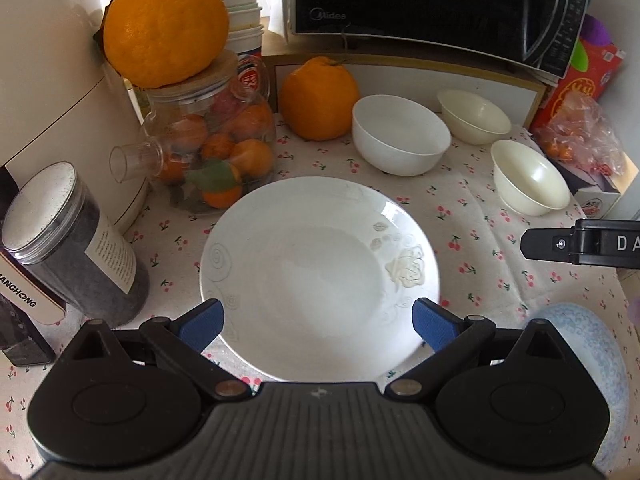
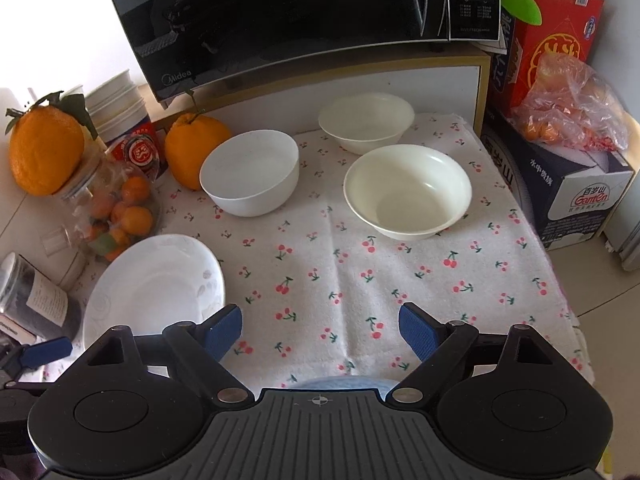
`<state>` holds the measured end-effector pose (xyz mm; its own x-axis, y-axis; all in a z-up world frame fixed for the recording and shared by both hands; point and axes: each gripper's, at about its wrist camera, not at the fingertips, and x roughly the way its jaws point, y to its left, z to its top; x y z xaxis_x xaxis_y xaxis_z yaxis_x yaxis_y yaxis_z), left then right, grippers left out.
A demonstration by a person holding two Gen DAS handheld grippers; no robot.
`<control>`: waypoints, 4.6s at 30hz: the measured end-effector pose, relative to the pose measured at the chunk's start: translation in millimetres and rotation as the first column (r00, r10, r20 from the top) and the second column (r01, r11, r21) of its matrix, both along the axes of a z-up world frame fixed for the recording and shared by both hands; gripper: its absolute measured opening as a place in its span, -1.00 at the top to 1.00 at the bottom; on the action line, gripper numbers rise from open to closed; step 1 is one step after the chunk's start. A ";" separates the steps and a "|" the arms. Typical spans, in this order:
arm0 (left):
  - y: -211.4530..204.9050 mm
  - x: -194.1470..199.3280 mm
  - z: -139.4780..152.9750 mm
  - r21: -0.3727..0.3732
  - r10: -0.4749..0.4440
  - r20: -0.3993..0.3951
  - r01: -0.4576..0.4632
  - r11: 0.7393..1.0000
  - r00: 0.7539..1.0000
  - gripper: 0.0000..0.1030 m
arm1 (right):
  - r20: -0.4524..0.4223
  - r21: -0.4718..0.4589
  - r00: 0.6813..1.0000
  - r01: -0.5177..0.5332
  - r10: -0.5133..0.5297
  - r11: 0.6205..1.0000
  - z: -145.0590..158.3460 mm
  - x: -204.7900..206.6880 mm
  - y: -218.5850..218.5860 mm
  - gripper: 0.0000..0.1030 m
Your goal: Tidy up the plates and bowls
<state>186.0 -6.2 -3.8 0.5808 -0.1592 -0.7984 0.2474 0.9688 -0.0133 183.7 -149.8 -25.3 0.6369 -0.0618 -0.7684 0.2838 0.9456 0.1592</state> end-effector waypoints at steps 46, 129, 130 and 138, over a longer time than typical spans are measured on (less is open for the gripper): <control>51.5 37.2 -29.9 -0.085 0.101 -0.112 -0.110 0.990 0.989 0.31 | -0.044 0.160 0.997 -0.050 0.058 0.986 -57.0 55.3 43.7 0.21; 2.9 -55.5 19.3 -0.219 -0.233 -0.006 0.226 0.949 0.972 0.59 | -0.013 0.122 0.998 -0.058 0.060 0.991 14.6 -69.8 -16.3 0.66; 0.7 -57.4 18.8 -0.218 -0.241 -0.007 0.233 0.948 0.971 0.59 | -0.016 0.122 0.998 -0.056 0.058 0.991 14.2 -73.3 -18.2 0.66; -17.8 -73.3 15.5 -0.207 -0.298 -0.008 0.290 0.934 0.955 0.59 | -0.025 0.107 0.999 -0.035 0.038 0.994 12.9 -99.1 -33.8 0.66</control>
<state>112.7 -24.0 11.8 0.4528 -0.4778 -0.7528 0.5159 0.8290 -0.2159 84.6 -183.6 -12.4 0.6165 0.0440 -0.7862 0.2548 0.9336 0.2521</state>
